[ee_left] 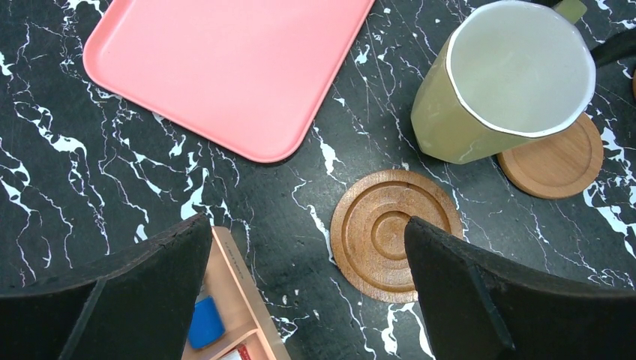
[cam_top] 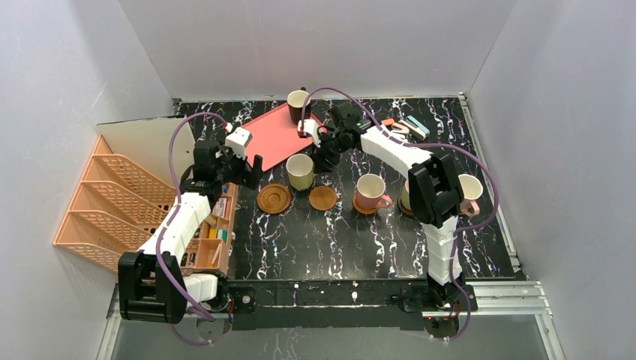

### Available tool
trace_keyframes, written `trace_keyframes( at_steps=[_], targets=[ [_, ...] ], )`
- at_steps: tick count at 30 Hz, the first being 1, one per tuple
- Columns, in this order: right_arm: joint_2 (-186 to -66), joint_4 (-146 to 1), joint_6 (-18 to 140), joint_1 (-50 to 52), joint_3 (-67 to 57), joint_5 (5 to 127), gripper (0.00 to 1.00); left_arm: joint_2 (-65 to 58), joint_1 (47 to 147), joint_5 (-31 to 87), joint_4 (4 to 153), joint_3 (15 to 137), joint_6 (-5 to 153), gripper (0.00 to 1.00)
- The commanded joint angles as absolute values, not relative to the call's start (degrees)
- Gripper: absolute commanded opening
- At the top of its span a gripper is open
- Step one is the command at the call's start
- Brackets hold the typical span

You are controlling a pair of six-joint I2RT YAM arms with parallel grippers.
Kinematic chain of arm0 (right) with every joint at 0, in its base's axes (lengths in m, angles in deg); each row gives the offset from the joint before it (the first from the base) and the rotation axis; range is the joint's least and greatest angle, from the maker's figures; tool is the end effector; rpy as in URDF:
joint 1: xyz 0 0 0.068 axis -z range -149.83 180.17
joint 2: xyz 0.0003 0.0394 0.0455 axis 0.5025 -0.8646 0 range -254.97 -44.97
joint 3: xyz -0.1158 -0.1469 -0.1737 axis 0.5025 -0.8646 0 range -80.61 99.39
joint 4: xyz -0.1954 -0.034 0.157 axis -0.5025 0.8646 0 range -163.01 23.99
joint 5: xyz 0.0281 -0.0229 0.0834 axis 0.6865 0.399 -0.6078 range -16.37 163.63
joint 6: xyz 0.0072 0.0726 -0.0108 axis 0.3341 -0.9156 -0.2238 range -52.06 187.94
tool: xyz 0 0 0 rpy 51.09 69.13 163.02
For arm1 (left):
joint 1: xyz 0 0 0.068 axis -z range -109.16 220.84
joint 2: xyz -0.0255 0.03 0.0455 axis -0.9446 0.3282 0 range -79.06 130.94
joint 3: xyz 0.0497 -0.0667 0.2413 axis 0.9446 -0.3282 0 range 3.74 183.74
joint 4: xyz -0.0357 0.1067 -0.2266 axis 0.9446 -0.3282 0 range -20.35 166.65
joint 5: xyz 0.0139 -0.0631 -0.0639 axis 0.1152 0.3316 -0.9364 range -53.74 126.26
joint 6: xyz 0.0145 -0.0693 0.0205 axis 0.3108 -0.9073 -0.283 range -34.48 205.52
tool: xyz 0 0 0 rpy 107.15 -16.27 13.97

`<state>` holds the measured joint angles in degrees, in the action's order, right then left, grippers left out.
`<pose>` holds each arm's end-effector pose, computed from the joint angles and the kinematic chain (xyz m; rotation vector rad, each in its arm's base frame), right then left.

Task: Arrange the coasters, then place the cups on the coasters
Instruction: Pick up the cup at the center of the board.

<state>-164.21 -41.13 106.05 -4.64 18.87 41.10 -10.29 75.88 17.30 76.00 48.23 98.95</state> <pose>0.3594 0.2901 0.2059 -1.6083 1.7705 0.6702 0.2877 -0.0455 0.2445 0.5253 1.9180 -0.2370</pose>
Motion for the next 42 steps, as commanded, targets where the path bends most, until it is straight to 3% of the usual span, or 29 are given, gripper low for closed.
trace_keyframes(
  at_steps=[1,4,8,10,14,19,21,24,26,42],
  targets=[
    [-164.4,-42.6,105.5,-4.9,18.4,40.8,0.51,-10.7,75.6,15.9,76.4,47.6,98.6,0.98],
    [-164.5,-42.7,105.3,-5.0,18.4,40.7,0.41,-10.8,75.5,15.9,76.3,47.4,98.6,0.98],
    [-164.2,-43.3,105.3,-5.3,17.5,40.6,0.36,-10.5,75.5,15.8,76.4,47.7,98.6,0.98],
    [-164.4,-43.1,105.3,-5.4,17.7,40.6,0.36,-10.5,75.5,15.8,76.4,47.6,98.5,0.98],
    [-164.4,-43.3,105.4,-5.5,17.2,41.1,0.46,-10.3,75.5,15.5,76.4,47.7,98.5,0.98],
    [-164.4,-44.1,104.6,-5.6,16.9,41.0,0.42,-10.3,75.5,15.5,76.4,47.5,98.5,0.98],
    [-164.0,-44.9,104.3,-5.7,16.4,41.2,0.35,-10.2,75.5,15.4,76.4,47.6,98.5,0.98],
    [-163.8,-45.8,103.6,-5.8,16.1,41.9,0.09,-10.2,75.4,15.6,76.4,47.5,98.5,0.98],
    [-163.5,-46.2,103.2,-5.8,15.7,42.0,0.01,-10.2,75.5,15.6,76.4,47.5,98.5,0.98],
    [-146.1,-59.7,96.1,-5.7,5.3,49.2,0.01,-10.3,75.3,15.8,77.8,47.3,98.4,0.98]
  ],
)
